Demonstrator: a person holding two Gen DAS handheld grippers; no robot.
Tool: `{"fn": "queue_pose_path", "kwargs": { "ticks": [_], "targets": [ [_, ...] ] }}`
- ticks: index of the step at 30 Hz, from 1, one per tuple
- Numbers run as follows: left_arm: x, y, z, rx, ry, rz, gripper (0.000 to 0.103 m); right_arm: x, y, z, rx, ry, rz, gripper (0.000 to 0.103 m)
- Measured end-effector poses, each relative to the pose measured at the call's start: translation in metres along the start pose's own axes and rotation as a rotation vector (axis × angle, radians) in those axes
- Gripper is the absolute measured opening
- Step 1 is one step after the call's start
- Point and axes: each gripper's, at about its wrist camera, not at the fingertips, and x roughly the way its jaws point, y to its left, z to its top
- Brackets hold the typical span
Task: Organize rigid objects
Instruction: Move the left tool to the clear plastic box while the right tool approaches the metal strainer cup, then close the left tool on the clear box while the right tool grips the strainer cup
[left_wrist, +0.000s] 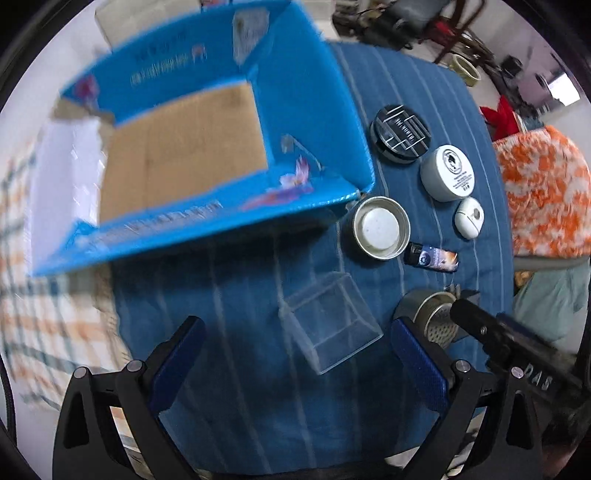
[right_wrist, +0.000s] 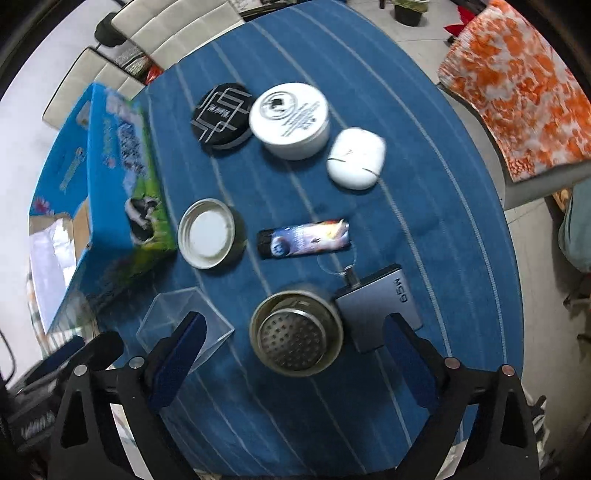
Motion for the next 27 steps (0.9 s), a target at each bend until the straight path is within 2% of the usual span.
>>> {"fn": "queue_pose_path", "kwargs": {
  "ticks": [2,7,11,13,16,20,24,27],
  "targets": [
    [0.013,-0.001,0.004,-0.037,0.017,-0.012,0.103,0.004,-0.006,0.001,0.016,0.006,-0.001,0.098],
    [0.047,-0.009,0.010,-0.058,0.083,-0.007,0.103,0.001,-0.015,-0.002,0.011,-0.028,-0.042,0.098],
    [0.081,-0.013,0.008,-0.055,0.151,0.031,0.103,0.003,-0.014,-0.011,-0.011,-0.023,-0.029,0.088],
    [0.090,-0.012,0.003,-0.051,0.156,0.022,0.082,0.008,-0.010,-0.012,-0.026,-0.004,-0.016,0.086],
    [0.091,-0.010,-0.005,-0.028,0.149,0.020,0.076,0.016,-0.001,-0.015,-0.059,0.029,0.003,0.083],
    [0.082,0.001,-0.018,0.034,0.123,0.106,0.071,0.033,0.017,-0.016,-0.110,0.065,-0.012,0.083],
    [0.081,0.024,-0.031,0.004,0.142,0.118,0.071,0.049,0.029,-0.018,-0.156,0.066,-0.061,0.085],
    [0.079,0.032,-0.037,-0.015,0.139,0.112,0.071,0.061,0.036,-0.019,-0.189,0.104,-0.097,0.083]
  ]
}}
